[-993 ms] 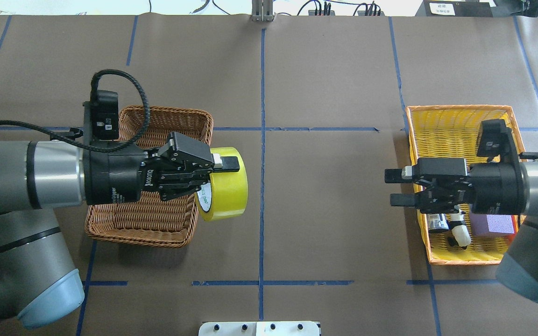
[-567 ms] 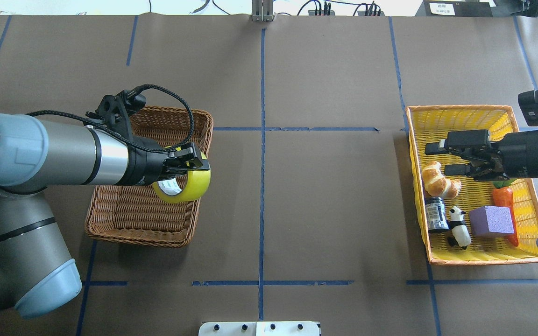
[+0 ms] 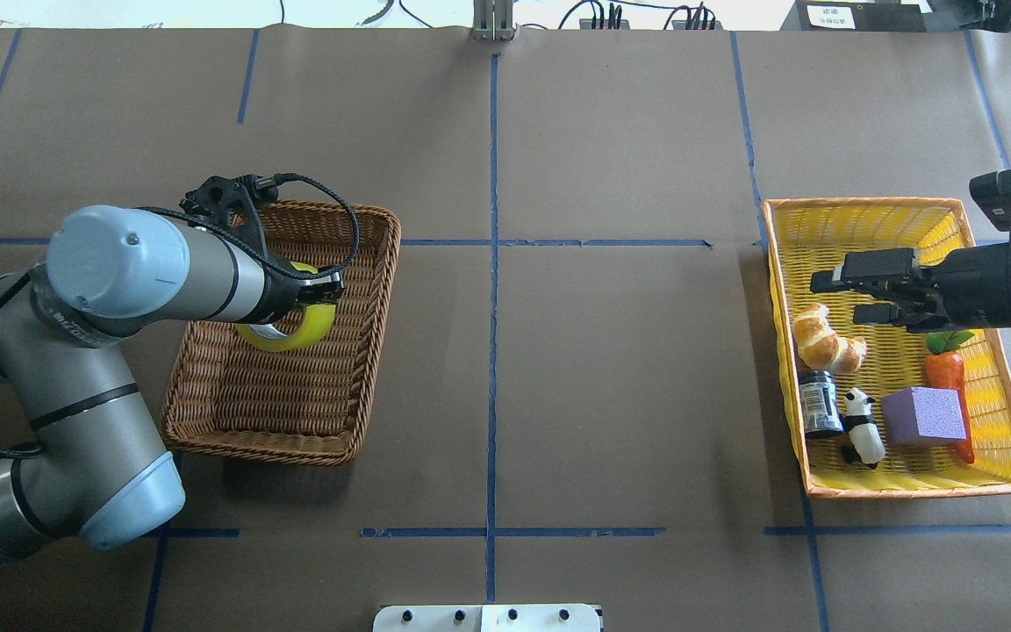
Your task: Move tape to another basket
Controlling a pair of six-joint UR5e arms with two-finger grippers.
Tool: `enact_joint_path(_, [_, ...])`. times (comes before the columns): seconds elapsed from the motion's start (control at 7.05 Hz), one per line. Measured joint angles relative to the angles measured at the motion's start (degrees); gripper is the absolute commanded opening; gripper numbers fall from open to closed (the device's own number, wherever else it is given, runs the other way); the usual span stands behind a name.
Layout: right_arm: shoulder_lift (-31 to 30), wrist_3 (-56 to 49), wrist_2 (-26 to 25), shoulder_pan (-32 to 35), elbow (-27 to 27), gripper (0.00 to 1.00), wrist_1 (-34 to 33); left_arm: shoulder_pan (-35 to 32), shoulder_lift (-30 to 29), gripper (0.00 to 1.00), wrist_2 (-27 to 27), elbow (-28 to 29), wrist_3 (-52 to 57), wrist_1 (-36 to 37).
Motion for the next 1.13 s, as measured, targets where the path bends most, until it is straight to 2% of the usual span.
enact_joint_path(0.43, [0.2, -0.1, 0.0, 0.0, 0.1, 1.00, 0.0, 0.3, -0.2, 0.05, 0.5, 1.6, 1.9, 0.3])
enact_joint_path(0.85, [0.4, 0.0, -0.2, -0.1, 0.0, 1.00, 0.0, 0.5, -1.7, 0.05, 0.3, 0.5, 1.5, 6.8])
enact_joint_path(1.13, [0.5, 0.0, -0.3, -0.2, -0.2, 1.00, 0.0, 1.1, -2.2, 0.05, -0.6, 0.5, 1.5, 8.5])
